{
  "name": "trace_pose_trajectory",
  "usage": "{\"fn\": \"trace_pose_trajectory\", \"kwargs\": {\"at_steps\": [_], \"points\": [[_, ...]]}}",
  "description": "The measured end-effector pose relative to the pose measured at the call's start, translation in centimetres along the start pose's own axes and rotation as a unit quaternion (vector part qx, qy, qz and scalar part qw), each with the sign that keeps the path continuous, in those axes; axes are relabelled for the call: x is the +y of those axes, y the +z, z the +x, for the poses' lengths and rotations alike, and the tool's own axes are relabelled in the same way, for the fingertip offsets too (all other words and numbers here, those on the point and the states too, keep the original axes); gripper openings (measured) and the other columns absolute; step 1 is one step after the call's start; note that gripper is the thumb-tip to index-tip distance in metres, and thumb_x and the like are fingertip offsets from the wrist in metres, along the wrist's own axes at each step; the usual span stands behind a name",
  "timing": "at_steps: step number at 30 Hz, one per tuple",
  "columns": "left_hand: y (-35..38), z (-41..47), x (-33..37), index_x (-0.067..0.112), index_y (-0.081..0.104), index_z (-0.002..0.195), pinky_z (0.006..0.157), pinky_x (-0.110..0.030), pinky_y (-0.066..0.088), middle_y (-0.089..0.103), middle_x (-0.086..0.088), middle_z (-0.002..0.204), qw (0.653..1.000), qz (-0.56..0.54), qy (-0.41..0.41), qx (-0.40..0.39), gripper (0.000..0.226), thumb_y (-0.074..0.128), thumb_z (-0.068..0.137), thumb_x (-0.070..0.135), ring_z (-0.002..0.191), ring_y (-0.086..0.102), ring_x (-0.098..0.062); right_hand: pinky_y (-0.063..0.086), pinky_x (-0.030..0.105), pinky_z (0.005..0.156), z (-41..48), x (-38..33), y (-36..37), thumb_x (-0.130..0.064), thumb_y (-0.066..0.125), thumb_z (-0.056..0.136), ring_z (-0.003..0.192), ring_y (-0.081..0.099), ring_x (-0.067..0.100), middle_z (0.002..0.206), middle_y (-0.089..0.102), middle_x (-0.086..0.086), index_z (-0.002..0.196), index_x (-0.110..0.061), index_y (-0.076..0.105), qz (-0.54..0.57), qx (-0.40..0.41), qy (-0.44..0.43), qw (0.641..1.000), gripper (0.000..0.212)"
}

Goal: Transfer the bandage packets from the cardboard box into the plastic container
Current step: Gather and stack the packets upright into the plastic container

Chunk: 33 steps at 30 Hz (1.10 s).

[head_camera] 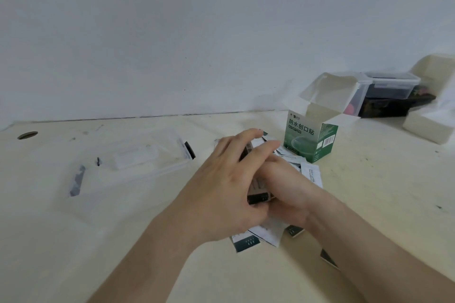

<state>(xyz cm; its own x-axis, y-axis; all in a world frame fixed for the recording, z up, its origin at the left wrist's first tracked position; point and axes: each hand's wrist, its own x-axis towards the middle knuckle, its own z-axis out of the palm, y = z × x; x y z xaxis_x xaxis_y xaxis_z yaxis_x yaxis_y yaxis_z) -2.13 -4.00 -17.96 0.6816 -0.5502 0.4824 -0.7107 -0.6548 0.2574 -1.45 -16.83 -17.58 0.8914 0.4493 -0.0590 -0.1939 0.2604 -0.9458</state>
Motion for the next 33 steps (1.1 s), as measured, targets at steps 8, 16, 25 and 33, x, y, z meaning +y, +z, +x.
{"fn": "trace_pose_trajectory", "kwargs": {"at_steps": [8,16,25,33], "points": [[-0.8,-0.2,-0.6,0.044,0.035,0.133,0.092,-0.029,0.042,0.037,0.021,0.128,0.976,0.054,-0.151,-0.147,0.074,0.065,0.070,0.068,0.118,0.043,-0.003,0.043,0.025,0.056,-0.5,-2.7,-5.4,-0.025,0.067,0.089,0.054,0.049,0.010,0.065,0.054,-0.005,0.083,-0.012,0.060,-0.513,0.138,-0.071,0.844,0.015],[0.1,0.1,-1.3,0.041,0.050,0.122,0.067,-0.022,0.040,0.053,0.016,0.091,0.955,0.034,-0.234,-0.180,0.058,0.077,0.071,0.051,0.082,0.053,-0.006,0.050,0.030,0.064,-1.1,-2.7,-4.4,-0.047,0.082,0.068,0.069,0.056,0.010,0.079,0.063,-0.007,0.081,-0.022,0.060,-0.692,0.035,0.083,0.716,0.036],[-0.6,-0.1,-1.6,0.044,0.059,0.108,0.081,-0.022,0.044,0.049,0.018,0.096,0.958,-0.004,-0.187,-0.216,0.045,0.080,0.068,0.045,0.092,0.048,0.000,0.056,0.033,0.067,-0.4,-2.6,-5.2,-0.029,0.075,0.082,0.072,0.069,0.019,0.078,0.073,0.003,0.082,-0.011,0.067,-0.580,0.129,0.015,0.804,0.019],[-0.8,0.2,-1.4,0.043,0.065,0.089,0.051,-0.016,0.041,0.054,0.015,0.066,0.967,-0.122,-0.208,-0.078,0.024,0.072,0.082,0.021,0.053,0.048,0.000,0.056,0.034,0.065,-0.5,-2.5,-5.1,-0.017,0.066,0.090,0.068,0.072,0.023,0.078,0.075,0.007,0.095,-0.005,0.063,-0.281,0.187,-0.037,0.941,0.014]]}}
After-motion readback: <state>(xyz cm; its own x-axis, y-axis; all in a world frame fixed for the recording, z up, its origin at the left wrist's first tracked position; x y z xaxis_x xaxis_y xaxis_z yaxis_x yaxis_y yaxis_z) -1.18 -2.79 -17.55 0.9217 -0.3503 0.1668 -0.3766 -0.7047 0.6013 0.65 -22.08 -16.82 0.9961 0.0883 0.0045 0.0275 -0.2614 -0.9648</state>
